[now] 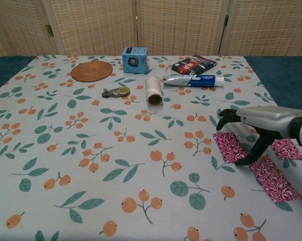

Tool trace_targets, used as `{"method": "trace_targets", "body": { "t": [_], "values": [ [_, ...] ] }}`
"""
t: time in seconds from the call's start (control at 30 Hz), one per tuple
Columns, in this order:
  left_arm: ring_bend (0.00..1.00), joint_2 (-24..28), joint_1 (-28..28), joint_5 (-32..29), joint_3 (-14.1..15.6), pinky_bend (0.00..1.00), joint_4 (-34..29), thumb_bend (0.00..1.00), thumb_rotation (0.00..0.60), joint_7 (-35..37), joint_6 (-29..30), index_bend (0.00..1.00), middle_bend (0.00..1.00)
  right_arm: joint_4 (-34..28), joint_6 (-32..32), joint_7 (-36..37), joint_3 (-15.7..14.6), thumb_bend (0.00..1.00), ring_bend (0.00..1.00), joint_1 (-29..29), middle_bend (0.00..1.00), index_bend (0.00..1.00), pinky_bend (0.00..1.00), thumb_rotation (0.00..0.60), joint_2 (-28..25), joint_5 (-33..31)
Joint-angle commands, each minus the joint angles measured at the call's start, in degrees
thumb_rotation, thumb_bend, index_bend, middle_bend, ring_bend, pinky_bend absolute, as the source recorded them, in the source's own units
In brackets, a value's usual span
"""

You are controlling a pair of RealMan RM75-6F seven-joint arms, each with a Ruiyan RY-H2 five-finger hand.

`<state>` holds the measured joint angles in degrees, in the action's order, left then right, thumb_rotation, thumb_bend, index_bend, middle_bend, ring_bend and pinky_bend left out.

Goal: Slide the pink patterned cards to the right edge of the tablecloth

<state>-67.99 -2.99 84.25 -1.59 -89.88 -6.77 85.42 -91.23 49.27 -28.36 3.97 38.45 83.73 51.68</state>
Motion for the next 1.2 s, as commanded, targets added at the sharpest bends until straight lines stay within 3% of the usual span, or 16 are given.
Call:
{"method": "trace_targets", "body": {
  "t": [0.03,0.7,1.03,1.2],
  "values": [
    [0.09,-0.04,-0.01,-0.04,0.00,0.00,0.04,0.17,0.600,0.01,-0.04,0.26,0.06,0.17,-0.07,-0.21,-0.25,0.21,0.00,0.35,0.02,0.18,0.00,0.516,0.11,-0.34],
    [0.09,-0.52,-0.03,-0.20,-0.04,0.00,0.87,0.17,0.600,0.74,-0.22,0.26,0.06,0.55,2.51,-0.45,-1.58,0.21,0.00,0.65,0.03,0.21,0.00,0.515,1.13,-0.45],
    [0.09,-0.66,0.03,-0.27,0.02,0.00,1.37,0.17,0.600,1.14,-0.31,0.26,0.06,1.13,4.25,-0.58,-1.67,0.21,0.00,0.33,0.06,0.28,0.00,0.588,2.36,0.41],
    [0.09,-0.75,0.07,-0.29,0.02,0.00,1.49,0.17,0.600,1.20,-0.27,0.26,0.06,0.97,4.46,0.09,-1.39,0.21,0.00,0.19,0.06,0.29,0.00,0.592,2.17,0.79]
  ]
}}
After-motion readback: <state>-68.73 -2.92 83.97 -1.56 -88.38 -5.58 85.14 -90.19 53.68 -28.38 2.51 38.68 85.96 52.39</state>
